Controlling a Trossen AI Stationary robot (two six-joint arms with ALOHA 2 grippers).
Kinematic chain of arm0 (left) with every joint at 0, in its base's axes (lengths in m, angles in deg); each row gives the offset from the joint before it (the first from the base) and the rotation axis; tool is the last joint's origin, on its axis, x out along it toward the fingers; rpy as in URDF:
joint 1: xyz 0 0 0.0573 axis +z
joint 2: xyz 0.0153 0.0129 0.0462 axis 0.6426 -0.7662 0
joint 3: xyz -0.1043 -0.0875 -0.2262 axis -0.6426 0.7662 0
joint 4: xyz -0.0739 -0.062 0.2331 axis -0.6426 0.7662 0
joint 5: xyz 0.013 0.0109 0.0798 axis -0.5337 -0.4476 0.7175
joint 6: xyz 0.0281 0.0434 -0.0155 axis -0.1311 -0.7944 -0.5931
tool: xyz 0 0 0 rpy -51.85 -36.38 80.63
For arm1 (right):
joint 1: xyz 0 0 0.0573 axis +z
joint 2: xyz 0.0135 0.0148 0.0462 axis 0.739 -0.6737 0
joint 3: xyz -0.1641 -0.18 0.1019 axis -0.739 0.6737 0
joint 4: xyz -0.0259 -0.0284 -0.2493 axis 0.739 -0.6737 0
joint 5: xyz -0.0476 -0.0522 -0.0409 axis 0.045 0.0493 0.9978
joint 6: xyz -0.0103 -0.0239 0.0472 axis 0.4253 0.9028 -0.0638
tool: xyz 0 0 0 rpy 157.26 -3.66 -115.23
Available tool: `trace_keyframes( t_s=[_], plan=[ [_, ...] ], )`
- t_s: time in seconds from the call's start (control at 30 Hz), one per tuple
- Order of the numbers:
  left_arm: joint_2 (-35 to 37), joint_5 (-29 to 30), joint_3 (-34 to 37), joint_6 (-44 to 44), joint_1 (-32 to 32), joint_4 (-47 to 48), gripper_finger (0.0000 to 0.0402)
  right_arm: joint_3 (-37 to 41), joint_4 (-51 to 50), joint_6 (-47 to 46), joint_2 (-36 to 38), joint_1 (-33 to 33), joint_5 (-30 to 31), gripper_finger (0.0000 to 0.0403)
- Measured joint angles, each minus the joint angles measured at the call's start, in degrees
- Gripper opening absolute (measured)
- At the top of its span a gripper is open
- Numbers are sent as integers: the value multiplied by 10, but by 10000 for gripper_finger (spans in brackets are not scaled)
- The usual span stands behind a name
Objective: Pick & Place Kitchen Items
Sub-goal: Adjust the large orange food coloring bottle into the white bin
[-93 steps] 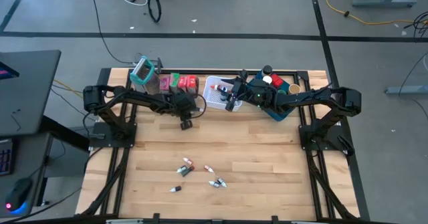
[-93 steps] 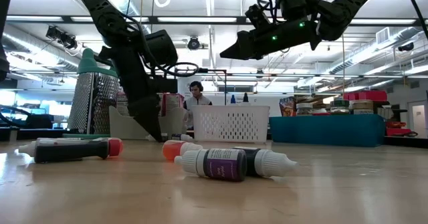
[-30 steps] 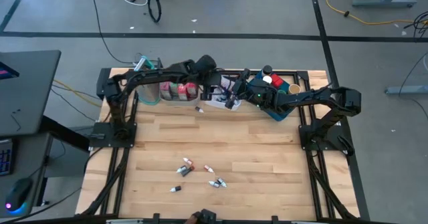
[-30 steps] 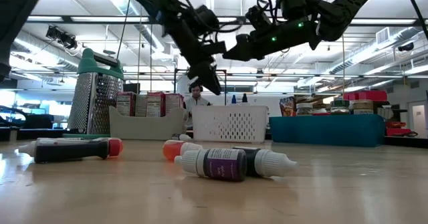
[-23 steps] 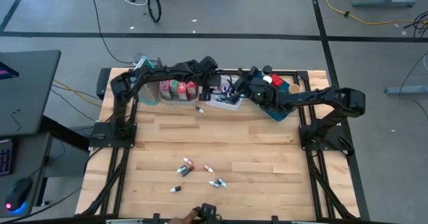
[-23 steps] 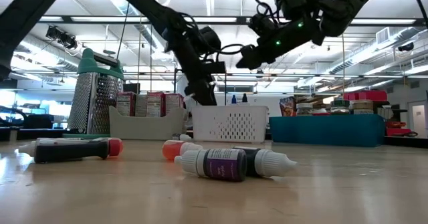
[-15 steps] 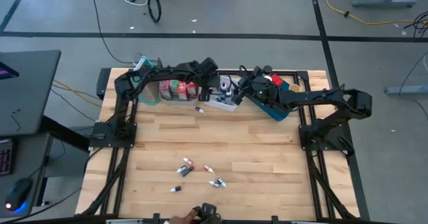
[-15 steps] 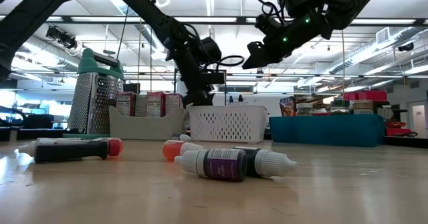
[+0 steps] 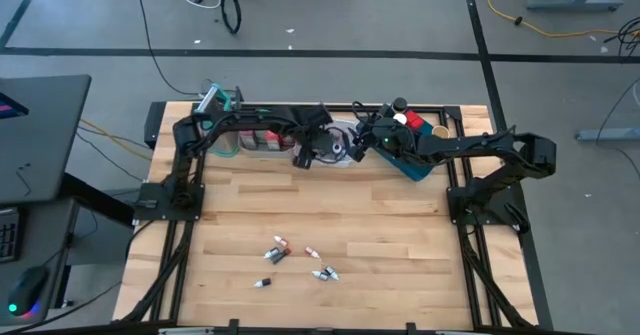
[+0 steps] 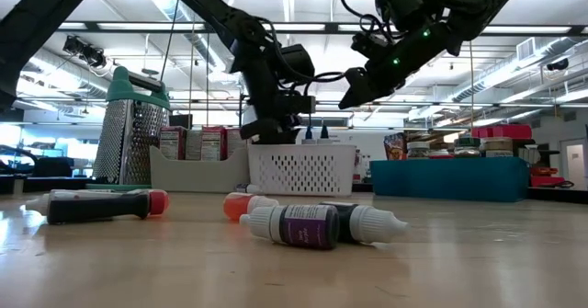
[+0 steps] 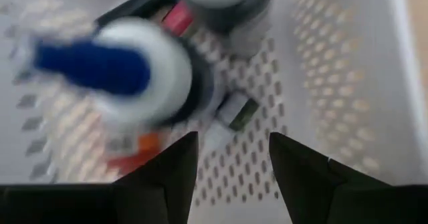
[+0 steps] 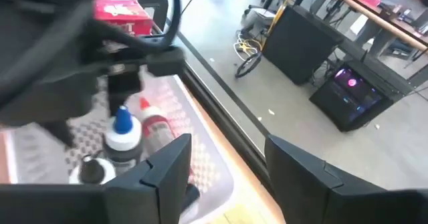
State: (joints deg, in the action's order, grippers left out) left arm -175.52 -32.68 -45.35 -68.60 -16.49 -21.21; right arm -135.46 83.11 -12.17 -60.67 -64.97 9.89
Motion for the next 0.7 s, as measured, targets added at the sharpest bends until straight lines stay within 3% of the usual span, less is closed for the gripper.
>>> trace_keyframes(
  t_s=[0.5,0.7],
  plan=[
    [0,18,-29,3,-73,79,194,0,-15,0,0,0,-11,201],
    [0,-44,-61,22,-75,125,194,0,-15,3,0,1,-40,201]
  ],
)
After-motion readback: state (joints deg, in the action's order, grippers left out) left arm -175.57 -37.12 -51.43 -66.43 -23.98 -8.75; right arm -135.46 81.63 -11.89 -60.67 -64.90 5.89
